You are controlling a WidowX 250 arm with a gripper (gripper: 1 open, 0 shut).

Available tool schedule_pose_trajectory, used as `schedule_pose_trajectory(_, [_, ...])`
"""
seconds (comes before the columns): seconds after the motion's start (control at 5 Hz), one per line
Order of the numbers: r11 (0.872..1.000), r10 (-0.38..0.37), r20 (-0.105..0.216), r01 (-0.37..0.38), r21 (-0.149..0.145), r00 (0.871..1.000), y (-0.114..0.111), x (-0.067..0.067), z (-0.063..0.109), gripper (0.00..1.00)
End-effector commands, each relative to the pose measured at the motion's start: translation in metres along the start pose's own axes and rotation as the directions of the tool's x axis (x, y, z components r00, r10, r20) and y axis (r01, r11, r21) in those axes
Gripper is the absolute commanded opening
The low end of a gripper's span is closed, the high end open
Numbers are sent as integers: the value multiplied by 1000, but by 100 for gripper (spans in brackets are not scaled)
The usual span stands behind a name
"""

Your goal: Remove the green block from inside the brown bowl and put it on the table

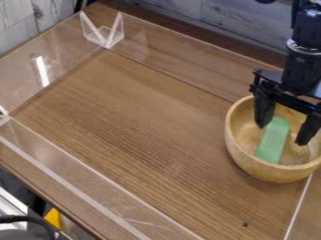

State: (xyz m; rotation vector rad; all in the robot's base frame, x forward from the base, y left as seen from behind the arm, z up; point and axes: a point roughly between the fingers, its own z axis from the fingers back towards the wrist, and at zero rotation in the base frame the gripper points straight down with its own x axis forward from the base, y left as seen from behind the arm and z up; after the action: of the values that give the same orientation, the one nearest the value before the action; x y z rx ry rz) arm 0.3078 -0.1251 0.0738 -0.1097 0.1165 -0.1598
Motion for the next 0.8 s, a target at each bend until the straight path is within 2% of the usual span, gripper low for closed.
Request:
schedule_pose_trajectory(0.0, [1000, 5, 93, -3, -19, 996, -2, 4, 30, 100])
schedule_pose_trajectory(0.6, [999, 31, 82, -30, -13, 996, 4, 6, 10, 100])
